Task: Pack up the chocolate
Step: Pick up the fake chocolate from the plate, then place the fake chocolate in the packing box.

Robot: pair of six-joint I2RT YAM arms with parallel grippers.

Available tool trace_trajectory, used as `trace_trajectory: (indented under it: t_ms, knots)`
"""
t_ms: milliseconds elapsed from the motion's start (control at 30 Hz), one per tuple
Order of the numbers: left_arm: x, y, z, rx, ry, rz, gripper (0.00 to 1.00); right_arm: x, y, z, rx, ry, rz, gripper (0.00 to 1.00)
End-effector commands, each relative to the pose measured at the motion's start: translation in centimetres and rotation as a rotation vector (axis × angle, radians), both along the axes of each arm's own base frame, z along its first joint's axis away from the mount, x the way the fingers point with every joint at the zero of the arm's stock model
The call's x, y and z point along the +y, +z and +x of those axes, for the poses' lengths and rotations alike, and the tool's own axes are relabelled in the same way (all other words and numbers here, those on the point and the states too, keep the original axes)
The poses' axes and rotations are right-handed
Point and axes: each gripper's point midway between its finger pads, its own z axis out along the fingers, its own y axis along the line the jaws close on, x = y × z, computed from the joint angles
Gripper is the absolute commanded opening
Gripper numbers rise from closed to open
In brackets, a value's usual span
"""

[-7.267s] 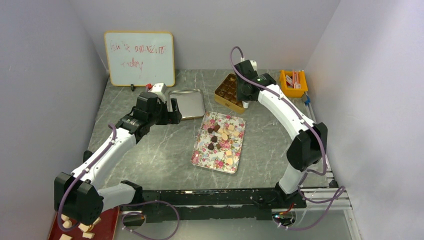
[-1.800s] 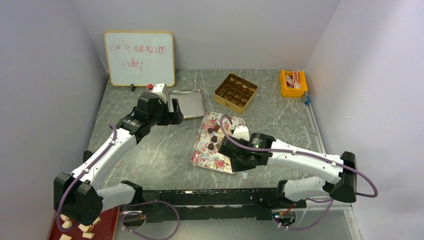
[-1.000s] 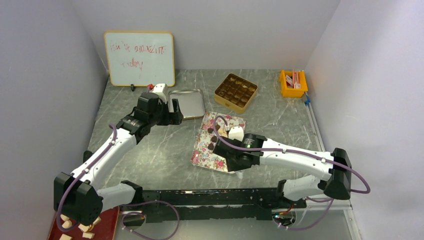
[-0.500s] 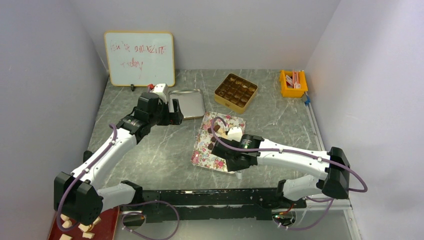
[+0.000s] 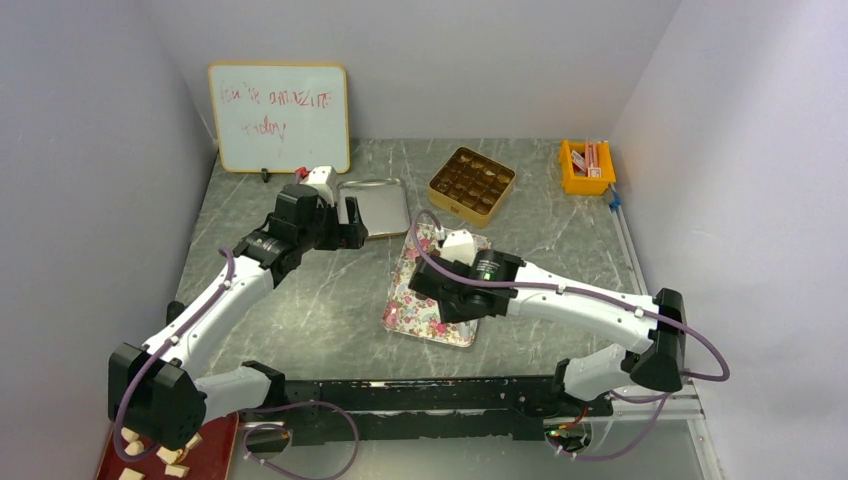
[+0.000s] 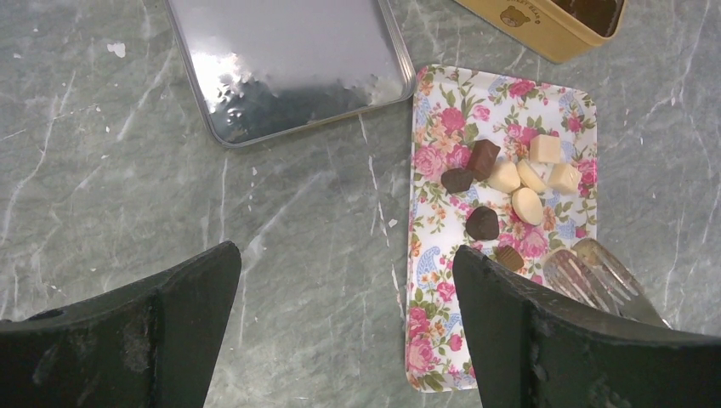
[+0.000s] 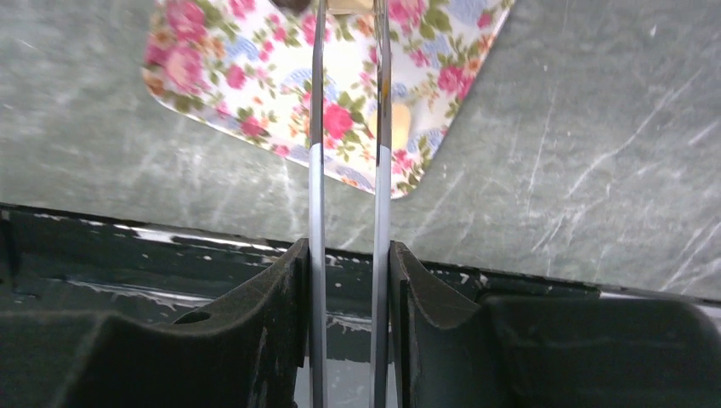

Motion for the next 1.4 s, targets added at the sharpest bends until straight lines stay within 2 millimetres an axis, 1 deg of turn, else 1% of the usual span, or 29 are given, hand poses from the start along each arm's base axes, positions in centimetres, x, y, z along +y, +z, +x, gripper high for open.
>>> trace_trajectory:
  t_ms: [0,67,167,300,333,400,433,533,667,800,933,1067,1200,1367]
  knots:
    - [-0.3,0.6,0.3,-0.034,-0.012,-0.003,1.00,0.8,3.3,2.6,-0.101,0.002,0.002,0.00]
    - [-0.3,0.7,0.3,-0.036,-0.011,-0.004,1.00,1.1,4.6,4.2,-0.133,-0.009,0.018,0.00]
    - [-0.3,0.8,0.3,-0.037,-0.013,-0.005,1.00,0.4,6.0,7.5,-0.171,-0.036,0.029,0.00]
    - [-0.2,0.7,0.2,-0.034,-0.009,-0.004,1.00,-1.2,7.6,13.1,-0.243,-0.075,0.040,0.00]
    - [-0.1,0.7,0.1,-0.036,-0.008,-0.005,1.00,-1.4,7.9,14.6,-0.261,-0.071,0.041,0.00]
    - [-0.1,0.7,0.1,-0.035,-0.006,-0.004,1.00,-2.4,8.1,17.7,-0.286,-0.093,0.029,0.00]
    - [-0.1,0.7,0.1,-0.035,-0.007,-0.005,1.00,-2.5,7.6,19.1,-0.284,-0.094,0.014,0.00]
    - [-0.1,0.9,0.2,-0.036,-0.003,-0.003,1.00,-2.8,7.7,23.0,-0.313,-0.105,0.006,0.00]
    - [0.1,0.9,0.1,-0.035,0.004,0.001,1.00,-3.8,7.3,27.9,-0.334,-0.140,0.012,0.00]
    - [0.3,0.7,-0.1,-0.031,0.010,0.003,1.00,-4.2,6.6,31.9,-0.343,-0.161,0.018,0.00]
    - [0.4,0.7,-0.2,-0.030,0.015,0.009,1.00,-4.9,5.9,35.0,-0.346,-0.181,0.005,0.00]
    - [0.5,0.6,-0.3,-0.028,0.016,0.009,1.00,-5.9,5.3,37.2,-0.344,-0.201,0.005,0.00]
    - [0.5,0.5,-0.4,-0.024,0.018,0.007,1.00,-6.7,4.2,38.4,-0.328,-0.217,-0.005,0.00]
    - [0.5,0.4,-0.4,-0.022,0.021,0.003,1.00,-7.4,3.1,38.7,-0.310,-0.219,-0.004,0.00]
